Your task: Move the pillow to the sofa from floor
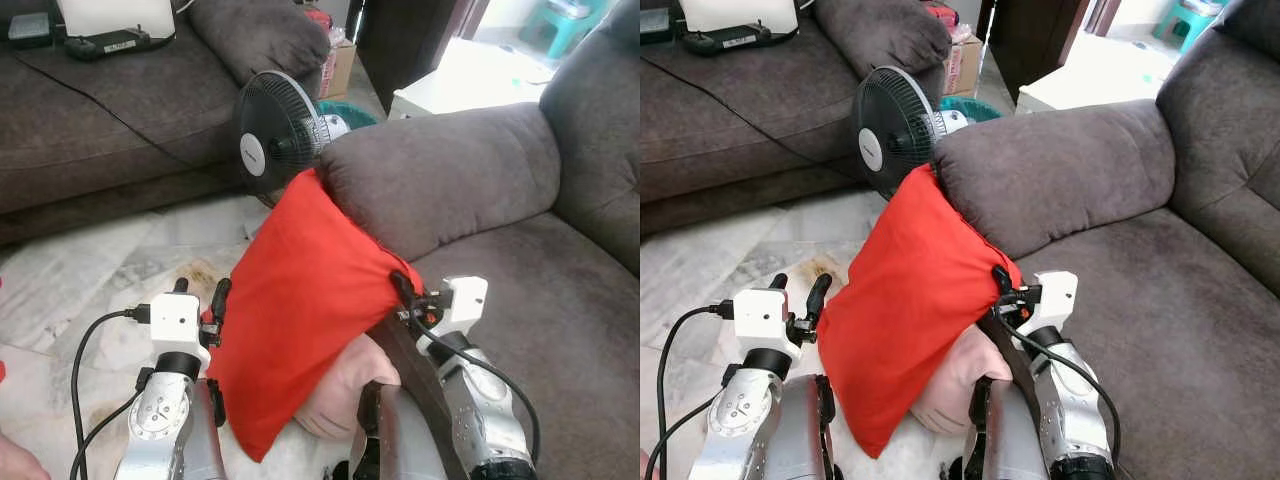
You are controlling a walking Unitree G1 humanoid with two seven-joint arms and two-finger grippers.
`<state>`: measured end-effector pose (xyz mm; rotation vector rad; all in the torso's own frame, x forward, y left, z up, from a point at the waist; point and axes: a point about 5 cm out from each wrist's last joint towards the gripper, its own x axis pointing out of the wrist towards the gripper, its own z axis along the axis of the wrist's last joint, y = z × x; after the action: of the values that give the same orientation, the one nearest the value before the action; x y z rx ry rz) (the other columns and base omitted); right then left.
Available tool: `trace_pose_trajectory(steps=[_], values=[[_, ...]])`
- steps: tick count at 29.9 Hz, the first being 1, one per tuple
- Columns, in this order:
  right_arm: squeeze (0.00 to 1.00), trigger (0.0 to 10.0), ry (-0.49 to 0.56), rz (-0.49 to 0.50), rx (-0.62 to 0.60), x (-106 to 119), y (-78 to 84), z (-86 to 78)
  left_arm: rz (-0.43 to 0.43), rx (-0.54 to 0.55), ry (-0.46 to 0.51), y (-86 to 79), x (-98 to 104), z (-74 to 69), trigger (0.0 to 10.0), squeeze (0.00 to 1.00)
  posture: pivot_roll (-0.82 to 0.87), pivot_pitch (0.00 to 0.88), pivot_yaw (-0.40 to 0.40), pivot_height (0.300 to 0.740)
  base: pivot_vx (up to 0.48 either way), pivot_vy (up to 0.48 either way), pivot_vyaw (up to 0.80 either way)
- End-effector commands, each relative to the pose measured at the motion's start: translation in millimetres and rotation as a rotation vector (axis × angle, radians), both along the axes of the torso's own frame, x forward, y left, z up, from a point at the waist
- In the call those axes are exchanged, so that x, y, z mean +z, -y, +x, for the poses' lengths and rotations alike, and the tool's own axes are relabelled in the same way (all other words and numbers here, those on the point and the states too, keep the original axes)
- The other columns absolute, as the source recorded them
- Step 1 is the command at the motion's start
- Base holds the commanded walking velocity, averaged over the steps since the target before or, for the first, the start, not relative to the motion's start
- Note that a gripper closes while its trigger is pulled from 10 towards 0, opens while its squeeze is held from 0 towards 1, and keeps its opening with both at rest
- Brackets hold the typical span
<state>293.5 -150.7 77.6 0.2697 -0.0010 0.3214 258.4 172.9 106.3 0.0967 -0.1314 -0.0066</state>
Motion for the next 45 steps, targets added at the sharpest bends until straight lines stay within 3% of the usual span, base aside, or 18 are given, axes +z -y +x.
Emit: trace_pose_trajectory(steps=[1,8,22,45], values=[[0.0,10.0,0.11,-0.006,-0.076,25.2,15.7,2.5,-0.006,-0.036,0.0,7.3,-0.9,2.6,10.0,0.0,0.18,0.052,-0.133,0.528,0.0,0.0,0.0],[0.0,10.0,0.121,0.001,-0.114,32.9,17.5,-0.3,-0.001,-0.072,0.013,12.6,1.4,10.1,10.0,0.0,0.16,0.045,-0.114,0.567,0.0,0.0,0.0],[0.0,10.0,0.115,0.004,-0.117,37.0,15.5,0.3,0.002,-0.077,0.016,13.8,0.1,12.1,10.0,0.0,0.17,0.035,-0.122,0.64,0.0,0.0,0.0],[0.0,10.0,0.106,0.0,-0.122,36.8,12.8,2.0,0.012,-0.107,0.02,15.2,0.2,11.5,10.0,0.0,0.17,0.011,-0.109,0.64,-0.066,0.0,0.0]])
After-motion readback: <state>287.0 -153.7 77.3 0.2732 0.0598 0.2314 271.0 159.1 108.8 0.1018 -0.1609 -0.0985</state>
